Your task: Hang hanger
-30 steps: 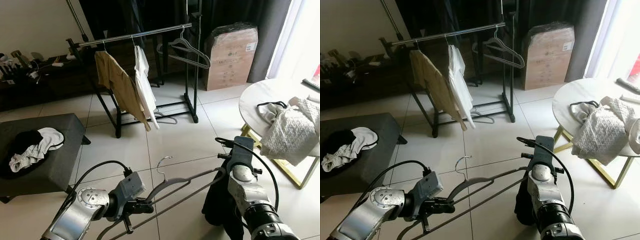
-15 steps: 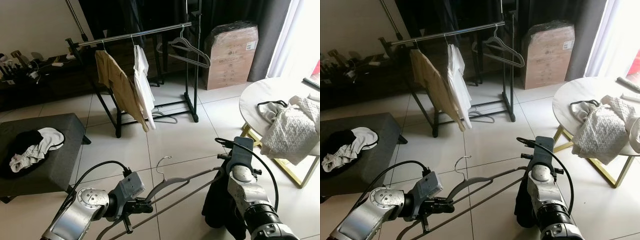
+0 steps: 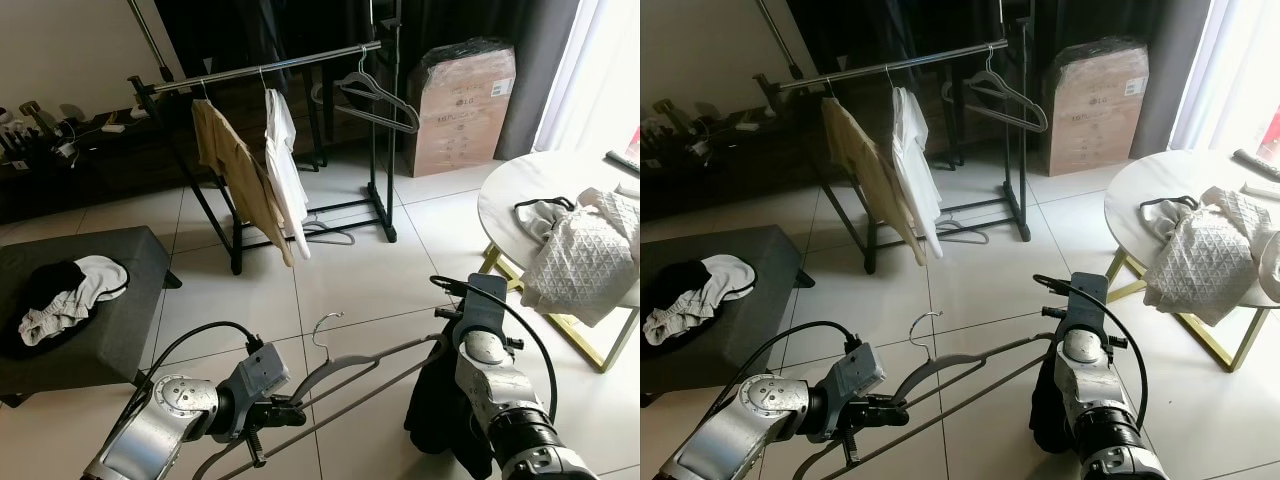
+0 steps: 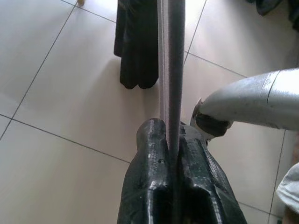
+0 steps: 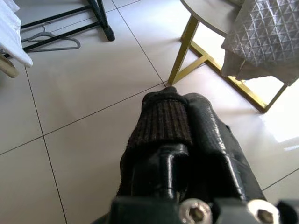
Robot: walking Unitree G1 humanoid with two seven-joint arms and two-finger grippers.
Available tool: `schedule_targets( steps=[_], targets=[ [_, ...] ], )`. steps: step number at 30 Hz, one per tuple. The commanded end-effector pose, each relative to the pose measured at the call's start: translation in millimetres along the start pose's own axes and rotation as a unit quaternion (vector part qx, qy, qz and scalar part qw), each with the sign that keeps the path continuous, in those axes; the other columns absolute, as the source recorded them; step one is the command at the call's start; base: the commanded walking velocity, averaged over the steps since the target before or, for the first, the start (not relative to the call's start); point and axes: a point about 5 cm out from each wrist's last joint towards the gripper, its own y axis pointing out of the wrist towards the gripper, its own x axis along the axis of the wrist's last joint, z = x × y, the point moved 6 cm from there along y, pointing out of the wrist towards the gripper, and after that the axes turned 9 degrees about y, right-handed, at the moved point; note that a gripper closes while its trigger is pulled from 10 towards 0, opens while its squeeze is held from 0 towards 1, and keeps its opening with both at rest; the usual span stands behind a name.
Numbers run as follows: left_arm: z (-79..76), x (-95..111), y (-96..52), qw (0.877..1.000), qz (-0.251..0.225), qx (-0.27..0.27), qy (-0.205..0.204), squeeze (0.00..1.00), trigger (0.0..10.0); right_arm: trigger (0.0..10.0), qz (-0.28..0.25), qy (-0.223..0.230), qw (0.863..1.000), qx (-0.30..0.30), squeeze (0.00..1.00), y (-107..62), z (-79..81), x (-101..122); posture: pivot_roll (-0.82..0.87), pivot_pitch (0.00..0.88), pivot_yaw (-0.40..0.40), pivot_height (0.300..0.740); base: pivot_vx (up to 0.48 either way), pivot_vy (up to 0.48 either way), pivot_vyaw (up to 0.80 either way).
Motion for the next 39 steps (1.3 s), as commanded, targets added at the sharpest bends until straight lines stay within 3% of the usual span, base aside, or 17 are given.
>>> schedule_targets(
  steps=[1,10,23,39],
  targets=[
    [-3.5,5.0,4.8,1.000,-0.015,-0.016,-0.013,0.00,10.0,10.0,0.011,-0.014,0.998,0.068,0.00,-7.6,30.4,-0.5,-0.12,0.148,0.118,0.740,0.000,0.000,0.00],
    [-5.7,6.4,6.2,0.999,-0.019,-0.020,-0.018,0.00,10.0,10.0,0.019,-0.021,0.996,0.088,0.00,-10.3,38.0,-3.6,-0.12,0.150,0.116,0.740,0.000,0.000,0.00],
    [1.9,-7.6,-2.3,1.000,0.019,0.002,-0.008,0.00,10.0,10.0,0.013,-0.023,0.998,0.051,0.00,-6.9,20.2,-1.5,-0.11,0.152,0.119,0.740,0.000,0.000,0.00],
    [4.1,-4.1,-1.0,1.000,0.013,0.010,-0.009,0.00,10.0,10.0,0.015,-0.026,0.998,0.050,0.00,-7.1,19.5,-2.6,-0.12,0.159,0.115,0.740,0.000,0.000,0.00]
  ],
)
